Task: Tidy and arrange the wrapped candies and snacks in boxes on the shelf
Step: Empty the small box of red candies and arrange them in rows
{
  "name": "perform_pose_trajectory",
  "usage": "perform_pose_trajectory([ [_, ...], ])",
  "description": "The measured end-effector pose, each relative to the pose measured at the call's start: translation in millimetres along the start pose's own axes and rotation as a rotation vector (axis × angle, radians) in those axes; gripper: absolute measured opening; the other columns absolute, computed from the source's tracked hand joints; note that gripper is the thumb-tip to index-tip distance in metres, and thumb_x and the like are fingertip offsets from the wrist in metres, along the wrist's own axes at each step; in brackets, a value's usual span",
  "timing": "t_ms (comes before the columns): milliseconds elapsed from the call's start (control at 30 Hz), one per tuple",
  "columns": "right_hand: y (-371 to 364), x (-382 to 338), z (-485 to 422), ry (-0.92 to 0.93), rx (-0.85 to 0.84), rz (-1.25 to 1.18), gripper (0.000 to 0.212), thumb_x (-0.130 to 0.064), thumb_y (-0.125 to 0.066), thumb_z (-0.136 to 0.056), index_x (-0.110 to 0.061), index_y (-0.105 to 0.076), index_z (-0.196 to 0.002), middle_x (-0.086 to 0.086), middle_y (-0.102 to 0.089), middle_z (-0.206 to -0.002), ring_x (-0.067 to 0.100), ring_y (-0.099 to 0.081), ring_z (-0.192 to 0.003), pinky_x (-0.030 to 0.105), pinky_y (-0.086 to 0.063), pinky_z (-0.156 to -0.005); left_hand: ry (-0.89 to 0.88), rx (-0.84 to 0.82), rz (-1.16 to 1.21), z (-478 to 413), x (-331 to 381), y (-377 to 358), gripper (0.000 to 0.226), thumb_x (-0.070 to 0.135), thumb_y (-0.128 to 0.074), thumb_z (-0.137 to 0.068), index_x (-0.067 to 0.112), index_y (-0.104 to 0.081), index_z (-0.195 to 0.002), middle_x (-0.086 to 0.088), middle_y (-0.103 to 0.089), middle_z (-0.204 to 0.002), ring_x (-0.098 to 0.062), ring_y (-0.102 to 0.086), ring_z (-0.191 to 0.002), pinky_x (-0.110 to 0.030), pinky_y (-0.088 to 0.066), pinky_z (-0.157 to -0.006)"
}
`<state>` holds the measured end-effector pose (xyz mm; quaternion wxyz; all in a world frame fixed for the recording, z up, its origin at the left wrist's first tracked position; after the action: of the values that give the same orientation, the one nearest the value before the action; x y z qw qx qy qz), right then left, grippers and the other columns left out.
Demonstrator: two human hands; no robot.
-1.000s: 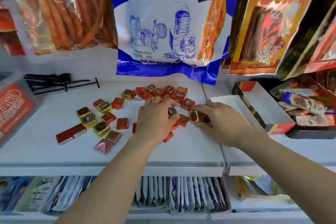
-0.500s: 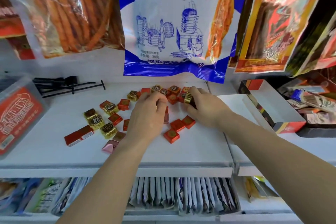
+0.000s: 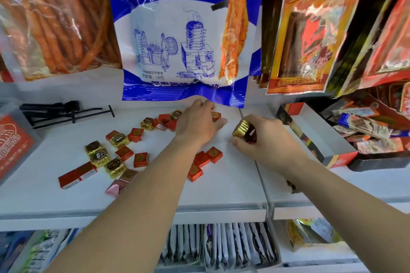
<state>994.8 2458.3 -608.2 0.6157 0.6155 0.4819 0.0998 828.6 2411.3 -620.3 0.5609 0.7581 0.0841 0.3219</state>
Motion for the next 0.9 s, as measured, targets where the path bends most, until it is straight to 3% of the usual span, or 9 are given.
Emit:
perform_pose_trajectory([
  [133, -10, 7, 9, -0.027, 0.023, -0.174, 0.025, -0.039, -0.075, -0.084, -0.025, -0.065, -0.101, -0.013, -0.067, -0.082, 0.001, -0.063, -0.076, 0.017, -0.052, -0.066, -0.08, -0.011, -0.191, -1, 1, -6, 0.052, 0.054, -0.055, -0.094, 0.024, -0.051, -0.136, -0.003, -0.053, -0.136, -0.021, -0.051, -0.122, -0.03, -0.046, -0.081],
  [267, -7, 3, 6, -0.013, 0.124, -0.242, 0.024, -0.038, -0.076, -0.082, -0.024, -0.066, -0.099, -0.011, -0.069, -0.084, 0.004, -0.065, -0.078, 0.025, -0.056, -0.069, -0.118, 0.02, -0.212, 2, -5, 1, 0.038, 0.043, -0.055, -0.097, 0.026, -0.055, -0.131, -0.001, -0.058, -0.127, -0.02, -0.056, -0.113, -0.027, -0.04, -0.074],
  [367, 9, 13, 18, -0.014, 0.085, -0.219, 0.025, -0.039, -0.074, -0.084, -0.024, -0.064, -0.1, -0.009, -0.067, -0.085, 0.005, -0.063, -0.078, 0.03, -0.057, -0.072, -0.11, -0.026, -0.14, 18, 24, 12, 0.04, 0.037, -0.058, -0.097, 0.025, -0.053, -0.134, -0.002, -0.056, -0.131, -0.021, -0.055, -0.117, -0.026, -0.038, -0.077],
  [500, -11, 2, -10, -0.016, 0.042, -0.203, 0.027, -0.038, -0.074, -0.084, -0.021, -0.064, -0.101, -0.003, -0.068, -0.089, 0.013, -0.065, -0.082, 0.035, -0.059, -0.074, -0.012, -0.022, 0.052, 23, 10, 20, 0.039, 0.035, -0.057, -0.098, 0.024, -0.051, -0.135, -0.002, -0.055, -0.132, -0.021, -0.053, -0.121, -0.025, -0.038, -0.078],
  [600, -15, -8, -30, -0.056, 0.077, -0.235, 0.031, -0.04, -0.074, -0.083, -0.019, -0.065, -0.103, 0.002, -0.07, -0.094, 0.019, -0.067, -0.087, 0.037, -0.059, -0.075, 0.024, -0.011, 0.068, 35, -13, 27, 0.039, 0.035, -0.057, -0.098, 0.026, -0.051, -0.135, -0.003, -0.054, -0.135, -0.021, -0.051, -0.125, -0.027, -0.042, -0.086],
  [667, -1, -10, -30, -0.073, 0.131, -0.295, 0.03, -0.04, -0.074, -0.083, -0.018, -0.066, -0.103, 0.0, -0.071, -0.091, 0.016, -0.067, -0.083, 0.03, -0.058, -0.071, 0.017, -0.018, 0.05, 53, -25, 35, 0.042, 0.035, -0.056, -0.098, 0.029, -0.049, -0.139, -0.003, -0.052, -0.137, -0.022, -0.05, -0.127, -0.032, -0.046, -0.094],
  [767, 31, -5, -3, -0.02, 0.136, -0.238, 0.021, -0.04, -0.075, -0.083, -0.026, -0.065, -0.095, -0.015, -0.064, -0.078, -0.003, -0.06, -0.07, 0.006, -0.042, -0.057, 0.008, -0.043, 0.055, 84, -35, 43, 0.043, 0.037, -0.054, -0.098, 0.032, -0.046, -0.141, -0.002, -0.051, -0.139, -0.021, -0.049, -0.127, -0.035, -0.045, -0.099],
  [900, 82, 43, 55, -0.126, 0.258, -0.207, 0.02, -0.037, -0.078, -0.081, -0.021, -0.066, -0.08, -0.013, -0.062, -0.064, -0.002, -0.058, -0.06, 0.012, -0.036, -0.049, -0.105, -0.036, 0.167, 104, -6, 33, 0.04, 0.04, -0.055, -0.098, 0.031, -0.051, -0.137, 0.001, -0.054, -0.128, -0.014, -0.054, -0.111, -0.017, -0.044, -0.082],
])
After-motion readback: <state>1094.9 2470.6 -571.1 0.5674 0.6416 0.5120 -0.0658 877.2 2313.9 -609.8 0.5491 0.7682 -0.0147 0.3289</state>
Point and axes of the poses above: each hand's wrist, its own z-axis away from the middle knuckle, its own y-axis out of the back of the hand, x = y × z, the point moved 5 cm from there along -z, towards the middle knuckle
